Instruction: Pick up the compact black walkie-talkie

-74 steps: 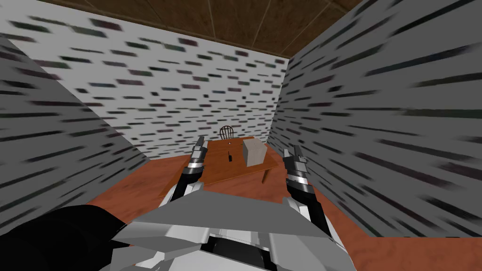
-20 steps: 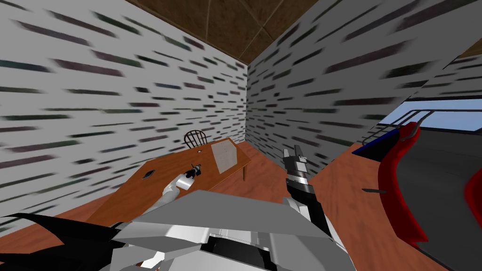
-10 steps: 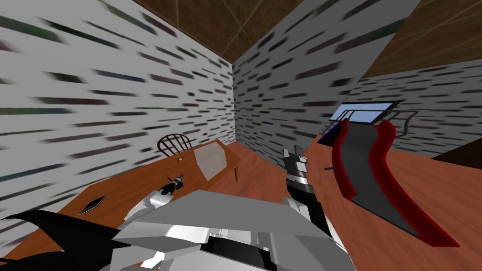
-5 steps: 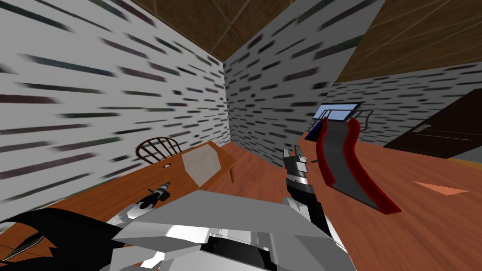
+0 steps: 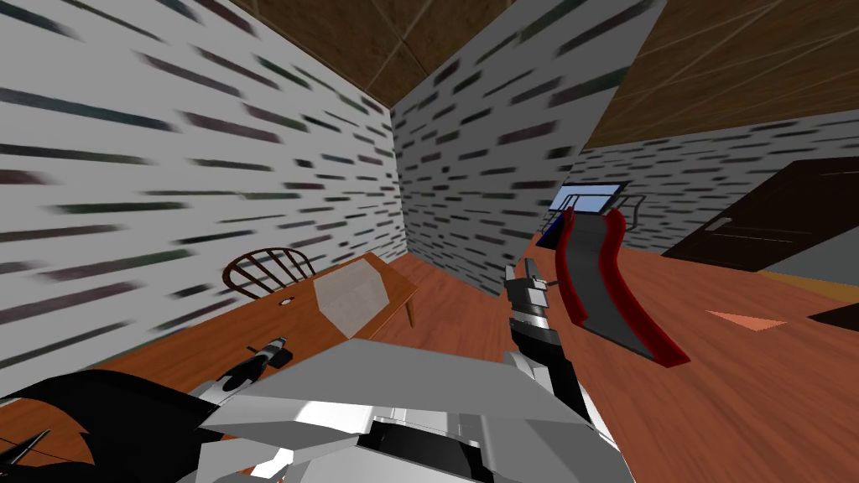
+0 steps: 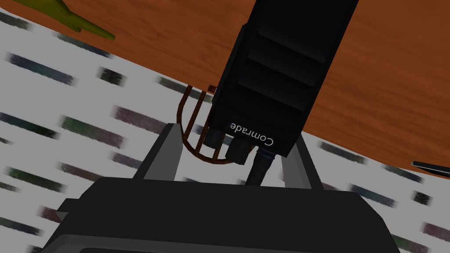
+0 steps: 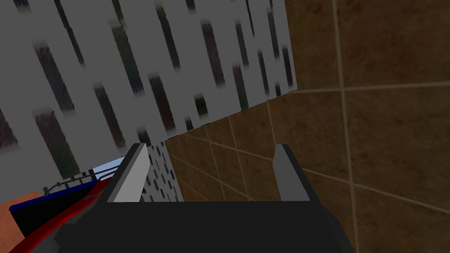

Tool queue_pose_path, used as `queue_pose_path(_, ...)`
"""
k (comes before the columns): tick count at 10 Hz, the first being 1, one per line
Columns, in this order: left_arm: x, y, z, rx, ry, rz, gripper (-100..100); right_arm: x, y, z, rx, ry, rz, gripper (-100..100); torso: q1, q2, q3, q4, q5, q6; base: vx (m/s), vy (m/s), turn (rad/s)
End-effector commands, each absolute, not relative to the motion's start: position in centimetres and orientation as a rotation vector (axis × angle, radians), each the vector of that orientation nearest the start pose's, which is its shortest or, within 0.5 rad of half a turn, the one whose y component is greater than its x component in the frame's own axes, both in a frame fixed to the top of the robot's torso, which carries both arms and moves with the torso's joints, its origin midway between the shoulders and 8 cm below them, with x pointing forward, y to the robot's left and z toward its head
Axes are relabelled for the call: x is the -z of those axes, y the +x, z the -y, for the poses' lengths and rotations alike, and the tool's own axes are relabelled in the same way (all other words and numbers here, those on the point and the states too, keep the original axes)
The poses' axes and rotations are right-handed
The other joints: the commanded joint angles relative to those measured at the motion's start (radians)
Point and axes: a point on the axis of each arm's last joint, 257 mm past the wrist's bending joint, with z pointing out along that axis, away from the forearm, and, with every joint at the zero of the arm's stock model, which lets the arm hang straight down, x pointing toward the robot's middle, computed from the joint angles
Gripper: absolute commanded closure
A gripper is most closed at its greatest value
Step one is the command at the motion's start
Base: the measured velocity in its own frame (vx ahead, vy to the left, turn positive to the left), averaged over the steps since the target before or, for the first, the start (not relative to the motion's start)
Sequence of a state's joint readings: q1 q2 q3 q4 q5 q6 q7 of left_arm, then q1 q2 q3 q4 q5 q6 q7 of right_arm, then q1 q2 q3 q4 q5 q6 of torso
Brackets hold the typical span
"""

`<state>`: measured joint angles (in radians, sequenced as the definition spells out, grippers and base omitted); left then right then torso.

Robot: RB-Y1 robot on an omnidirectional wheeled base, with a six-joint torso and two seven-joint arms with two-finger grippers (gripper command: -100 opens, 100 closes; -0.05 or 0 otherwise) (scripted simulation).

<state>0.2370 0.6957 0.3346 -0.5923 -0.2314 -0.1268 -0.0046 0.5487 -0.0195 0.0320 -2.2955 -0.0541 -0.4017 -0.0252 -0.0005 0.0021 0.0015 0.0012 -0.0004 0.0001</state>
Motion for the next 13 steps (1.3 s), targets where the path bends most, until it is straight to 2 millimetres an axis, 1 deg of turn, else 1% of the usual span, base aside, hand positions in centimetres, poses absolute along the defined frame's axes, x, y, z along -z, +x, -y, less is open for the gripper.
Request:
queue_pose_path(1, 44.5, 14.7, -76.1, -0.317, -1.403, -1.705, 100, 0.5, 35.4, 28.0, -1.345, 0.797, -0.676, 0, 0.0, 0.0, 0.0, 0.0, 0.0, 0.0, 0.0, 0.0, 0.0)
queue_pose_path(4, 44.5, 14.8, -76.1, -0.315, -1.402, -1.705, 100, 0.5, 35.4, 28.0, -1.345, 0.797, -0.676, 0, 0.001, 0.001, 0.0, 0.0, 0.0, -0.001, 0.0, 0.0, 0.0)
queue_pose_path(5, 44.5, 14.8, -76.1, -0.315, -1.402, -1.705, 0, 0.5, 35.4, 28.0, -1.345, 0.797, -0.676, 0, 0.001, 0.001, 0.0, 0.0, 0.0, -0.001, 0.0, 0.0, 0.0)
queue_pose_path(6, 45.0, 16.8, -74.9, -0.3, -1.381, -1.726, 100, 0.5, 35.4, 28.0, -1.345, 0.797, -0.676, 0, 0.0, 0.001, 0.0, 0.0, 0.0, -0.001, -0.024, 0.025, 0.185)
queue_pose_path(7, 45.5, 19.2, -73.4, -0.28, -1.353, -1.751, 100, 0.5, 35.4, 28.0, -1.345, 0.797, -0.676, 0, 0.002, 0.002, 0.001, 0.0, 0.0, -0.003, -0.047, 0.052, 0.35)
queue_pose_path(8, 45.7, 18.8, -73.5, -0.292, -1.364, -1.754, 100, 0.5, 35.4, 28.0, -1.345, 0.797, -0.676, 0, 0.004, 0.004, 0.002, -0.001, 0.002, -0.004, -0.035, 0.048, 0.135)
queue_pose_path(9, 45.5, 19.1, -73.5, -0.289, -1.359, -1.751, 100, 0.5, 35.4, 28.0, -1.345, 0.797, -0.676, 0, 0.006, 0.005, 0.002, -0.002, 0.004, -0.006, -0.017, 0.023, -0.016)
queue_pose_path(10, 46.0, 21.1, -72.0, -0.275, -1.337, -1.778, 100, 0.5, 35.4, 28.0, -1.345, 0.797, -0.676, 0, 0.006, 0.004, 0.001, -0.002, 0.005, -0.005, -0.021, 0.042, 0.183)
queue_pose_path(11, 45.8, 24.4, -70.3, -0.246, -1.296, -1.793, 100, 0.5, 35.4, 28.0, -1.345, 0.797, -0.676, 0, 0.007, 0.004, 0.001, -0.002, 0.006, -0.006, -0.037, 0.053, 0.354)
queue_pose_path(12, 45.7, 24.3, -70.3, -0.254, -1.299, -1.793, 100, 0.5, 35.4, 28.0, -1.345, 0.797, -0.676, 0, 0.008, 0.005, 0.001, -0.002, 0.006, -0.007, -0.034, 0.036, 0.126)
queue_pose_path(13, 45.5, 27.1, -68.6, -0.234, -1.269, -1.811, 100, 0.5, 35.4, 28.0, -1.345, 0.797, -0.676, 0, 0.008, 0.005, 0.001, -0.002, 0.007, -0.005, -0.043, 0.043, 0.216)
